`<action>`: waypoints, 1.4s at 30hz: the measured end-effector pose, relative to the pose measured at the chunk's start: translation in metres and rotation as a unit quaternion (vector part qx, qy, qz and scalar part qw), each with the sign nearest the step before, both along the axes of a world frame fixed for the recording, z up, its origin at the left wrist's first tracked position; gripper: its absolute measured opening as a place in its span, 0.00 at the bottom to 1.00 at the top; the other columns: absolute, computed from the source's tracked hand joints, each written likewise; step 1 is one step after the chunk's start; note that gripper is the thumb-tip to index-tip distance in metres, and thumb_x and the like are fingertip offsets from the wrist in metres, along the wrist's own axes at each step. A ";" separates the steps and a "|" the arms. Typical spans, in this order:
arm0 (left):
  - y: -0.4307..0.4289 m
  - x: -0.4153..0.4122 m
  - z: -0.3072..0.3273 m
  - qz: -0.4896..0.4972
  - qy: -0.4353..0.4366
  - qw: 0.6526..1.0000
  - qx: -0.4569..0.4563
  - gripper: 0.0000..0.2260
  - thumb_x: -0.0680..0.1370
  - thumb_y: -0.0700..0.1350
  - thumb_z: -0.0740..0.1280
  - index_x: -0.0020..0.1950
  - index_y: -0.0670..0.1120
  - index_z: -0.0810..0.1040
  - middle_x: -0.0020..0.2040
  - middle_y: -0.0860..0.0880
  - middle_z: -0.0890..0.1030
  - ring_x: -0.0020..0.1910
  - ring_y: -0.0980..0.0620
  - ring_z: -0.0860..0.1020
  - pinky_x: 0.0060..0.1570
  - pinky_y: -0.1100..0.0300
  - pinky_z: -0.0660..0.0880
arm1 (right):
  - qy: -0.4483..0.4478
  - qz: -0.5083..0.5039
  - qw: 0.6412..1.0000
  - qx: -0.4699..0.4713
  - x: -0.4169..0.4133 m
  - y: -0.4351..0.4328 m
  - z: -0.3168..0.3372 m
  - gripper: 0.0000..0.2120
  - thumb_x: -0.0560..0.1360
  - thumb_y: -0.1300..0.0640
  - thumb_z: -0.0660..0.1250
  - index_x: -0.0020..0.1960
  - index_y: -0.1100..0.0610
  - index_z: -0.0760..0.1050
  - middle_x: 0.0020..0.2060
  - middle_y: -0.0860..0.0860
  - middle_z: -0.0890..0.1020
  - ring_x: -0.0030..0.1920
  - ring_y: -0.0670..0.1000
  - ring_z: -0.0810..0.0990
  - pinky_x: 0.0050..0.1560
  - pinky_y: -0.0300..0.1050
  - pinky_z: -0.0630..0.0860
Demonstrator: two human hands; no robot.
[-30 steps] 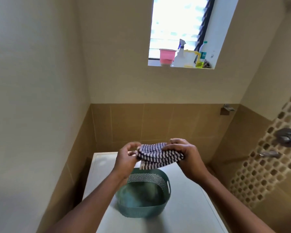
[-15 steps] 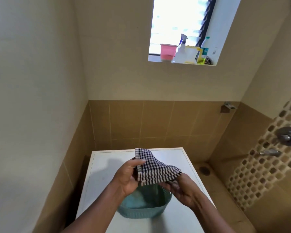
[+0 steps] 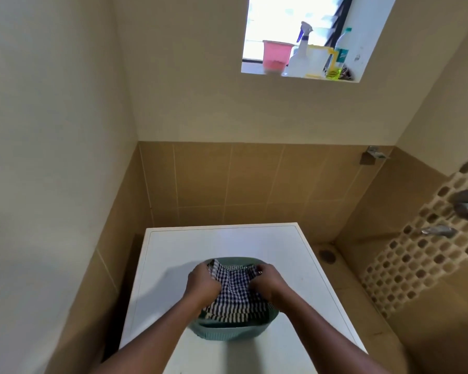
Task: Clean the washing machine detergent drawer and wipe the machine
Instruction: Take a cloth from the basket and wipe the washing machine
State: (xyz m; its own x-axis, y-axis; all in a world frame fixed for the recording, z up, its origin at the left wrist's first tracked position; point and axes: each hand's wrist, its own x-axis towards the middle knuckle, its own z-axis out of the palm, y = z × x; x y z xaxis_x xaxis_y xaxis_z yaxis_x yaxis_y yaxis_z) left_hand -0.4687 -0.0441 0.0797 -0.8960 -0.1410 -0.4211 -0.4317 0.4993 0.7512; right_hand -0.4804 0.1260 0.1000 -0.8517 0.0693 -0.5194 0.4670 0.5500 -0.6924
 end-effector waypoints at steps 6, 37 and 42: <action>0.012 0.001 -0.023 -0.083 0.040 0.976 -0.198 0.34 0.76 0.31 0.63 0.79 0.40 0.52 0.51 0.44 0.80 0.45 0.48 0.80 0.37 0.57 0.78 | 0.048 0.044 0.989 0.131 -0.007 -0.014 -0.030 0.14 0.73 0.68 0.62 0.57 0.61 0.77 0.56 0.58 0.82 0.57 0.58 0.81 0.57 0.47 0.78; 0.004 0.036 -0.009 0.012 0.130 0.961 -0.245 0.10 0.80 0.46 0.64 0.48 0.42 0.81 0.44 0.43 0.84 0.40 0.43 0.81 0.40 0.53 0.82 | 0.175 -0.151 0.962 0.141 0.083 0.077 -0.028 0.14 0.75 0.55 0.66 0.31 0.55 0.73 0.26 0.49 0.76 0.28 0.47 0.74 0.27 0.41 0.66; 0.080 0.058 0.016 -0.041 0.178 0.960 -0.214 0.11 0.80 0.44 0.64 0.45 0.39 0.82 0.39 0.44 0.81 0.35 0.48 0.77 0.28 0.61 0.67 | 0.205 -0.225 0.940 0.151 0.138 0.144 -0.016 0.13 0.72 0.55 0.68 0.31 0.62 0.76 0.26 0.52 0.77 0.28 0.50 0.73 0.31 0.47 0.70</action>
State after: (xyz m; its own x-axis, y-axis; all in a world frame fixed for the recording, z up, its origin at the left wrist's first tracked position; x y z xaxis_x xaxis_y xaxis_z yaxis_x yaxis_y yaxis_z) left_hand -0.4110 0.0354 0.0954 -0.9878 -0.1555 -0.0055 -0.1316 0.8161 0.5627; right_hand -0.3420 0.2700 0.0841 -0.8253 0.5623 -0.0520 0.4268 0.5609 -0.7094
